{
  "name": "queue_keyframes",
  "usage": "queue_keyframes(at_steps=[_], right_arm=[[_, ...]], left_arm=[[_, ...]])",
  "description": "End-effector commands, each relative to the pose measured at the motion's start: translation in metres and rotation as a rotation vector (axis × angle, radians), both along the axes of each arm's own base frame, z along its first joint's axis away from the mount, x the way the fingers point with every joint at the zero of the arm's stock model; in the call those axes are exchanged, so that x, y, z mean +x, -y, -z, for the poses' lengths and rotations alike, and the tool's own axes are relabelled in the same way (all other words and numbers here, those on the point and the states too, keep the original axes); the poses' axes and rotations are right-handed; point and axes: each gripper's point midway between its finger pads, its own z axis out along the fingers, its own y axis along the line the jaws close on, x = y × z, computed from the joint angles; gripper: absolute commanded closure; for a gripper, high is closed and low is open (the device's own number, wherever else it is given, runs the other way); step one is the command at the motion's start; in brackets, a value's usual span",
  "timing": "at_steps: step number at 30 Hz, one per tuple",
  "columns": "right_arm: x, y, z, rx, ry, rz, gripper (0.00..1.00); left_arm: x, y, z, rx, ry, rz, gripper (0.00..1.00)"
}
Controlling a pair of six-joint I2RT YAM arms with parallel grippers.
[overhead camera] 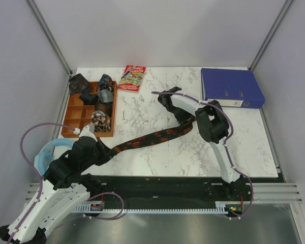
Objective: Roll the ties
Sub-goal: Flatten out the tie at the center of the board.
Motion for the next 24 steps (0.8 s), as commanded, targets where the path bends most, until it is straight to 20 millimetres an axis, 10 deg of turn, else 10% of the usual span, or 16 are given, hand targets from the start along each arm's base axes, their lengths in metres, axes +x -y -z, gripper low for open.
queue_keyframes(at_steps=[1, 8, 11, 24], right_arm=[[0.030, -0.039, -0.008, 0.045, 0.053, -0.095, 0.21], [0.074, -0.077, -0.039, 0.759, 0.366, 0.113, 0.16], [0.078, -0.060, -0.047, 0.967, 0.446, 0.222, 0.16], [0.105, -0.033, -0.048, 1.170, 0.551, 0.425, 0.10]], left_arm=[[0.002, 0.001, -0.001, -0.063, -0.003, -0.063, 0.98], [-0.002, -0.024, -0.021, -0.071, 0.066, -0.169, 0.98], [-0.005, -0.031, -0.028, -0.056, 0.072, -0.183, 0.98], [-0.025, -0.044, -0.042, -0.071, 0.091, -0.176, 0.98]])
